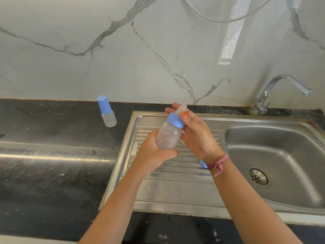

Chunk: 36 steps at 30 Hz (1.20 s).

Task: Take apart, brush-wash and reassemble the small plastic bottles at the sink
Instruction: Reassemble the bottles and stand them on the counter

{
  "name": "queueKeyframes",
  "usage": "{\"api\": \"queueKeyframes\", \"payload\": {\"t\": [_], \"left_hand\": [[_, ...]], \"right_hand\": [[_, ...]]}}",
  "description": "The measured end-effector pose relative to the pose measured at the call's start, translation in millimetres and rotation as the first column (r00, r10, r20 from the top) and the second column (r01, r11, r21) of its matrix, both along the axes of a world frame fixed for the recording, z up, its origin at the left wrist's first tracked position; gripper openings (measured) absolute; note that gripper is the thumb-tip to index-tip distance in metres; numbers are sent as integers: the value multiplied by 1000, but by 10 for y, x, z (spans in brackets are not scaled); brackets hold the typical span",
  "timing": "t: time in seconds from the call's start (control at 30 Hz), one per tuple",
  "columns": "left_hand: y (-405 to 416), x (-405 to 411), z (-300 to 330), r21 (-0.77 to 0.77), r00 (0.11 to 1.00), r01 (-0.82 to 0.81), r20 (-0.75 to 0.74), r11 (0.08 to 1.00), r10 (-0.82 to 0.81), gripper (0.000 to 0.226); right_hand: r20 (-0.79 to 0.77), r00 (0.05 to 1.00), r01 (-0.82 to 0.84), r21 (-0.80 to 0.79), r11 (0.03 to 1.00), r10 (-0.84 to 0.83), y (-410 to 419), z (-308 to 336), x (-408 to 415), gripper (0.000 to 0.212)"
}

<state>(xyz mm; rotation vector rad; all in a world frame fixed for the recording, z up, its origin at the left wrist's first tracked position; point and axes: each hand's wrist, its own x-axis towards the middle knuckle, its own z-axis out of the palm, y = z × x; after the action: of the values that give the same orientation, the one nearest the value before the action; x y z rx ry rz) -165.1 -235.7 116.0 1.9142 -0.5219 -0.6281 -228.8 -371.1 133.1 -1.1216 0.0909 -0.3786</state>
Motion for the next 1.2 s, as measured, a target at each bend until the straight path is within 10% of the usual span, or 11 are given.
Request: {"api": "queueKeyframes", "payload": {"t": [0.63,0.93,1.2], "left_hand": [[31,331,-279,-13,994,-109,-4,994,109,58],[291,601,-399,6,928,-160,343,987,148,66],[648,1025,-559,-83,898,-261,344,962,273,63]], "right_hand": [[-212,935,247,-187,951,-285,432,-178,563,34],[-178,926,246,-385,890,-333,714,-247,889,36],[-179,957,112,-502,857,-230,1026,-403,1288,49]]}}
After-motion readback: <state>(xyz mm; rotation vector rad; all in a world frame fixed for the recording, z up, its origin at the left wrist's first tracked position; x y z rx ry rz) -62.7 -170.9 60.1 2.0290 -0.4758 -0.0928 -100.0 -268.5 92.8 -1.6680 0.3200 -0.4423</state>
